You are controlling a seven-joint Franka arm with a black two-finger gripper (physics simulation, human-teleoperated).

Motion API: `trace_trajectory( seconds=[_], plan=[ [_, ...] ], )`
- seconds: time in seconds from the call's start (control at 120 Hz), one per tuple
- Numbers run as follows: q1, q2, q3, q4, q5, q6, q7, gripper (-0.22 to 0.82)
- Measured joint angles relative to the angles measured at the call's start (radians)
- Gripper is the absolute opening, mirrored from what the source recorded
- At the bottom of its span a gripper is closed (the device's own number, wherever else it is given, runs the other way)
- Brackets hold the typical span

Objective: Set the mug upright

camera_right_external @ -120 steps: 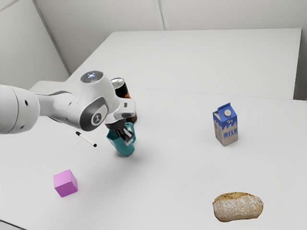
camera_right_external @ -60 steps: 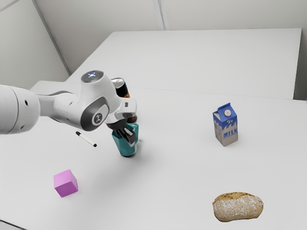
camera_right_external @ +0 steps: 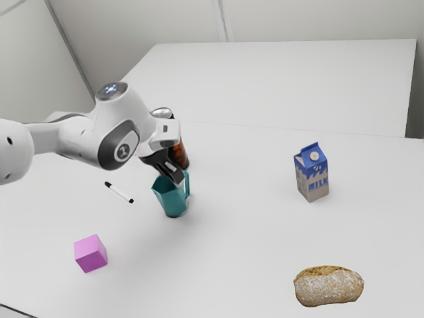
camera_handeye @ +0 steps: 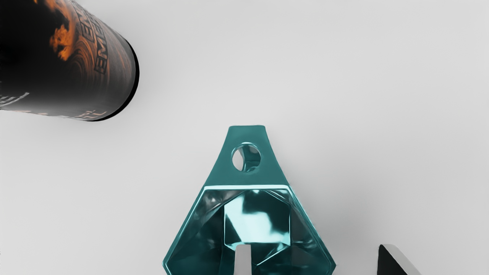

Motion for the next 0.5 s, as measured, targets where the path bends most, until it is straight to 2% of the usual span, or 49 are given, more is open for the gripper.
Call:
trace_trajectory(
  seconds=[0.067,0.167,0.358,0.5],
  plan=[
    [-0.001,-0.006,-0.007,0.03,-0.001,-0.014,-0.001,0.32],
    [0.001,0.015,-0.018,0.125,-0.009,-0.076,-0.005,0.43],
    [-0.004,0.129,-0.023,0.468,-0.037,-0.354,-0.03,0.53],
    [0.012,0.18,-0.024,0.625,-0.049,-0.548,-0.052,0.57]
  ],
)
